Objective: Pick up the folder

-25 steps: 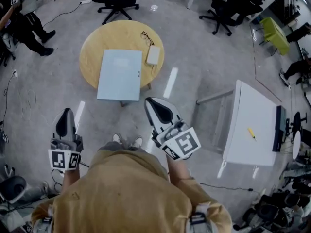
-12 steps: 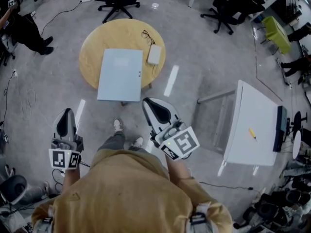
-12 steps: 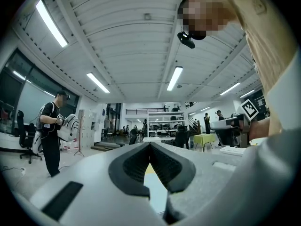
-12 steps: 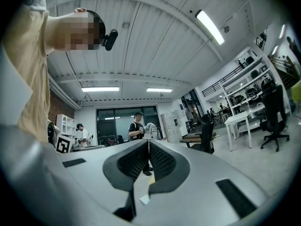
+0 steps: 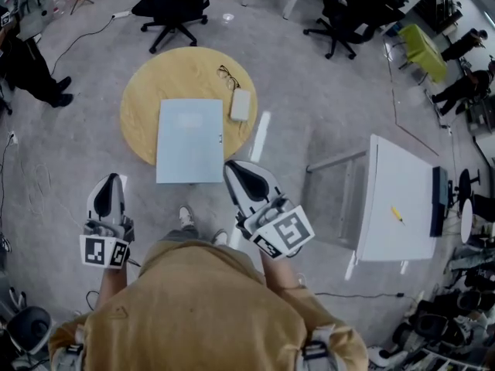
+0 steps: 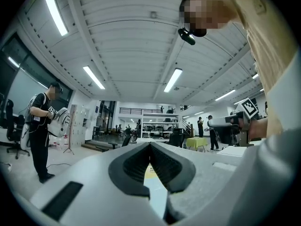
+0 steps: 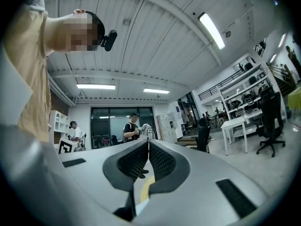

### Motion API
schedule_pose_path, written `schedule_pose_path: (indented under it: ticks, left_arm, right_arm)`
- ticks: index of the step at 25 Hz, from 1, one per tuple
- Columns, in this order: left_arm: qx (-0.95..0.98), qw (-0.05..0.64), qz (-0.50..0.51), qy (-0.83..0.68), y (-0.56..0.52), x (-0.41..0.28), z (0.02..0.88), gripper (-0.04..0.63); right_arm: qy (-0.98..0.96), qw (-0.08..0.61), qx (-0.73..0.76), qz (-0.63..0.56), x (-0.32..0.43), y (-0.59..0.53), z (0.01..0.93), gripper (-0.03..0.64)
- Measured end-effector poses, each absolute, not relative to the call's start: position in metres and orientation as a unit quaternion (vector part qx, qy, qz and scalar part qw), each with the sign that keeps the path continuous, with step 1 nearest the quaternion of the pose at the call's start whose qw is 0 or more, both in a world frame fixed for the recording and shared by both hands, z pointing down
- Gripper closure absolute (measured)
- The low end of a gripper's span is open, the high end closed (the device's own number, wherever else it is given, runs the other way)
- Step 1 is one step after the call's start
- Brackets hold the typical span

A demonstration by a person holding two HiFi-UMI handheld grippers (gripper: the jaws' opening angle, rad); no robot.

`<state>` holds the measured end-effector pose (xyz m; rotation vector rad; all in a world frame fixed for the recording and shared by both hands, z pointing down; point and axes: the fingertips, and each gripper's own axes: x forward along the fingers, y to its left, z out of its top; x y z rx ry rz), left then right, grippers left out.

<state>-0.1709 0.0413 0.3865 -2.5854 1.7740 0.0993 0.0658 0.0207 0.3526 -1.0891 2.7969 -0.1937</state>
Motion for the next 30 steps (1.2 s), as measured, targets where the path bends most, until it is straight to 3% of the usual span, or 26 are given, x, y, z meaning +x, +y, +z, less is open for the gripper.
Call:
schedule_pose_path:
  ticks: [14,30]
  left_arm:
    - [-0.856,-0.007,0.043,0.516,-0.03,-0.231,0.388,0.592]
    - [-0.868,-0.044,0.074,0.489,-0.051,-0.23,0.42,0.592]
  right_arm:
    - [0.912,0.054,-0.404,-0.052,-0.002,-0.025,0.339,0.615]
    - [0.903,0.021,-0.427,-0.045,-0.009,-0.039,0.341,0.615]
